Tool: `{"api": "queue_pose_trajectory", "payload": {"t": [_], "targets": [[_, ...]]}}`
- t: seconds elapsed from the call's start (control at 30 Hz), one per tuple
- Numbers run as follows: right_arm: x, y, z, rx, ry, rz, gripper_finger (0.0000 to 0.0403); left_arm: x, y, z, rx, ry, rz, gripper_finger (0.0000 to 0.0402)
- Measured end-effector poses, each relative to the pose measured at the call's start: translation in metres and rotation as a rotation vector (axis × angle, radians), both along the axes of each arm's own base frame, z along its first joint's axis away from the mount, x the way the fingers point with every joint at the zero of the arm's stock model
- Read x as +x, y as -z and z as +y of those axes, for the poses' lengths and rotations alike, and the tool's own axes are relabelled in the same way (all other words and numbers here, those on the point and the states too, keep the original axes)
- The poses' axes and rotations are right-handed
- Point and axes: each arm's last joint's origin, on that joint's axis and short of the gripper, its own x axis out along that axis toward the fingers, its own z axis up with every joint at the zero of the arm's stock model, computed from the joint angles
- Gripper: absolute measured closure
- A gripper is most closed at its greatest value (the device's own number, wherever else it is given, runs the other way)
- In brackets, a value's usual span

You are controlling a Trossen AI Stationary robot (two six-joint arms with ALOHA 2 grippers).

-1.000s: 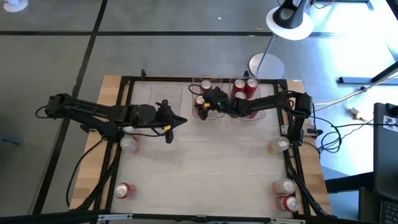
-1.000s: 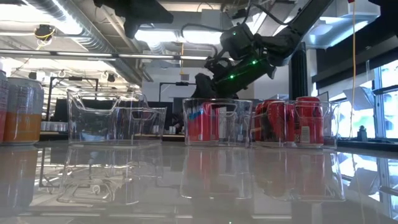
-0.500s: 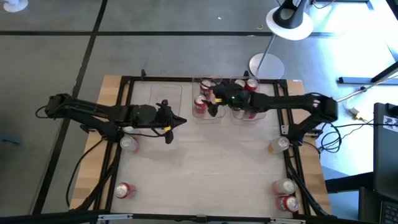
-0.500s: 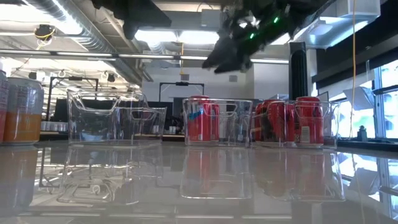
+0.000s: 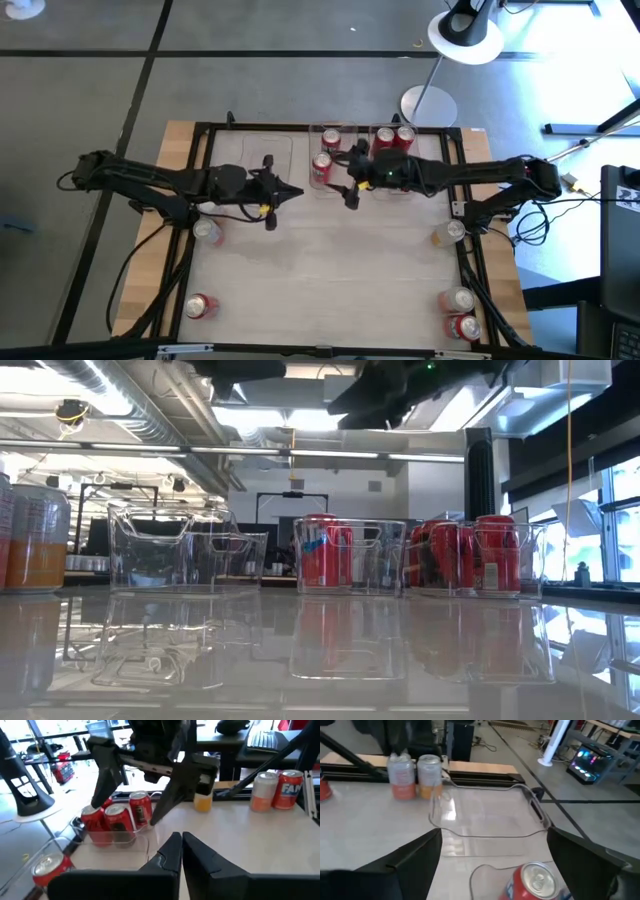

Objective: Sort soda cans
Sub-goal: Put the left red soda can into the middle transparent bin

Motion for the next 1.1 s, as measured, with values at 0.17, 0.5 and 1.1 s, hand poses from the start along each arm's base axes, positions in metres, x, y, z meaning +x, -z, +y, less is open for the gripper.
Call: {"api": "queue_pose_trajectory", "payload": {"t": [0.17, 0.5, 1.1], "targets": [[0.0, 0.003, 0.008, 0.002, -0.025, 0.03, 0.0045, 0.0, -0.011, -0.003, 0.04, 0.018, 0.029, 0.0325], [-0.002, 0.01, 0.016, 0.018, -0.044, 0.107, 0.0045, -0.018, -0.041, -0.035, -0.021, 0.12, 0.353, 0.0138], [-0.007, 0.019, 0.053, 0.036, -0.151, 0.208, 0.0045, -0.086, -0.047, -0.151, -0.769, 0.079, 0.855, 0.0112]]}}
